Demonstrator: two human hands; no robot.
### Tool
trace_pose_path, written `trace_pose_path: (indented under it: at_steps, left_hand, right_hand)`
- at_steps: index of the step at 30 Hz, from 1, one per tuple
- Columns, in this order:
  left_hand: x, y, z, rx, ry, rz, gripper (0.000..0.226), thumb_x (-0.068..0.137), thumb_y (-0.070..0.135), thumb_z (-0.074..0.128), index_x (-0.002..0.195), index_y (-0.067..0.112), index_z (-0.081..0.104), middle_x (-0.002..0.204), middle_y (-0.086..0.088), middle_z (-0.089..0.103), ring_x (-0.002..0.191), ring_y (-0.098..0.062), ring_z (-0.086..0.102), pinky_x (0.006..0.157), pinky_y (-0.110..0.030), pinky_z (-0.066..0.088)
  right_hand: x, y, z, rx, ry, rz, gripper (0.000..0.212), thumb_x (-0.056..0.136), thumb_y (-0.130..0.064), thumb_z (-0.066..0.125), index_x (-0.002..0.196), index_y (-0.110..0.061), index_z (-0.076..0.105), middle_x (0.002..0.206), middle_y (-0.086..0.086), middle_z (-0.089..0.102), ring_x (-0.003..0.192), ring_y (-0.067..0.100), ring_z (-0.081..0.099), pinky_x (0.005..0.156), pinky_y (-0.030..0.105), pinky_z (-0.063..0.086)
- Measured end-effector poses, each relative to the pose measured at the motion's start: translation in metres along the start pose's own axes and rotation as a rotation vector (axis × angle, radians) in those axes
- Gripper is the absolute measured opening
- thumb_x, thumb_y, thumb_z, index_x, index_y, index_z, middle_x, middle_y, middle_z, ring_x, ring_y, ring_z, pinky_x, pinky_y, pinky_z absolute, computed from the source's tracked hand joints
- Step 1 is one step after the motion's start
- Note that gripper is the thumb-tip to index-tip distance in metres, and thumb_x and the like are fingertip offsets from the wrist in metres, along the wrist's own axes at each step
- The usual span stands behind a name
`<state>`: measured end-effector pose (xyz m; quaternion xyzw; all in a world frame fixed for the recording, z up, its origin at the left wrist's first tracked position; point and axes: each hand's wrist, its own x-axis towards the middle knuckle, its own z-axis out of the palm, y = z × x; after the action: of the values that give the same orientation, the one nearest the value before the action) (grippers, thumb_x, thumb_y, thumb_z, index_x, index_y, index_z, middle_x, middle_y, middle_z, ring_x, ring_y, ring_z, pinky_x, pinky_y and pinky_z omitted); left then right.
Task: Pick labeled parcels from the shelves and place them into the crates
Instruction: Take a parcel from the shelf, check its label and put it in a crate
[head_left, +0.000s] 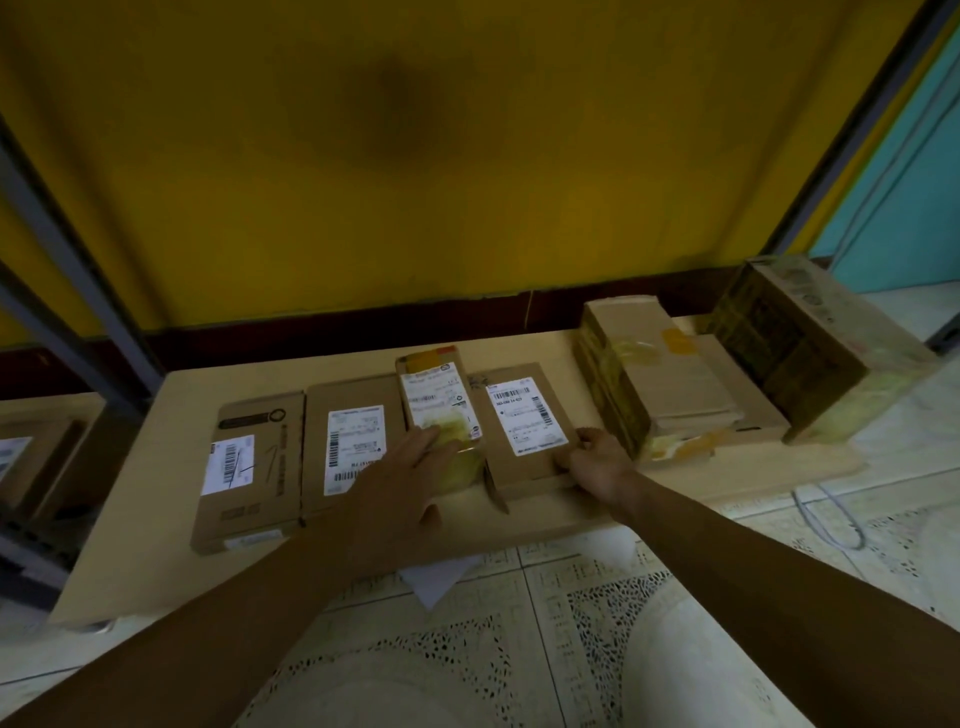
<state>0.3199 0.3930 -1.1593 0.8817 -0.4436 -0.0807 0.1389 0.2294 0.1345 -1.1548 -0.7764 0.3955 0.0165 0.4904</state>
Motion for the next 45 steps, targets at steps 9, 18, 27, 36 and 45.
trace_pose_path:
  at_steps: [9, 18, 27, 36, 45]
  left_hand:
    - [0.002, -0.002, -0.002, 0.041, 0.147, 0.118, 0.071, 0.084, 0.010, 0.070, 0.150, 0.014, 0.045, 0.150, -0.016, 0.040, 0.121, -0.042, 0.056, 0.088, -0.052, 0.055]
    - [0.018, 0.031, -0.004, 0.223, 0.201, 0.225, 0.072, 0.067, 0.009, 0.079, 0.135, 0.011, 0.057, 0.142, -0.021, 0.050, 0.129, -0.043, 0.052, 0.095, -0.062, 0.050]
    - [0.034, 0.055, 0.010, 0.251, 0.236, 0.234, 0.065, 0.075, 0.018, 0.073, 0.139, 0.013, 0.057, 0.149, -0.023, 0.042, 0.131, -0.041, 0.046, 0.097, -0.067, 0.046]
    - [0.038, 0.065, 0.012, 0.083, 0.297, 0.220, 0.060, 0.077, 0.015, 0.061, 0.137, 0.017, 0.056, 0.150, -0.018, 0.043, 0.125, -0.039, 0.050, 0.098, -0.060, 0.049]
    - [0.059, 0.103, -0.038, -1.210, 0.320, -0.368, 0.045, 0.101, 0.053, 0.047, 0.138, 0.028, 0.052, 0.134, 0.006, 0.060, 0.129, -0.019, 0.053, 0.108, -0.047, 0.043]
  right_hand:
    - [-0.016, -0.008, -0.011, -0.478, 0.027, -0.234, 0.057, 0.087, -0.025, 0.067, 0.140, -0.016, 0.047, 0.132, 0.012, 0.056, 0.124, 0.033, 0.054, 0.102, 0.042, 0.049]
    - [-0.044, -0.027, -0.047, -0.733, 0.204, -0.627, 0.066, 0.092, -0.022, 0.063, 0.152, -0.017, 0.035, 0.143, 0.010, 0.043, 0.131, 0.029, 0.045, 0.109, 0.041, 0.043]
    - [-0.012, 0.000, -0.105, -0.674, 0.488, -0.184, 0.102, 0.078, -0.066, 0.070, 0.152, -0.021, 0.017, 0.159, 0.020, 0.021, 0.147, 0.045, 0.018, 0.114, 0.060, 0.027]
    - [0.000, 0.013, -0.110, -0.303, 0.412, -0.114, 0.100, 0.067, -0.060, 0.081, 0.146, -0.023, 0.031, 0.138, 0.020, 0.042, 0.125, 0.041, 0.045, 0.103, 0.047, 0.041]
    - [-0.057, -0.055, -0.095, 0.257, 0.220, -0.429, 0.081, 0.065, -0.070, 0.075, 0.134, -0.046, 0.041, 0.128, -0.016, 0.056, 0.119, 0.018, 0.059, 0.102, 0.049, 0.052]
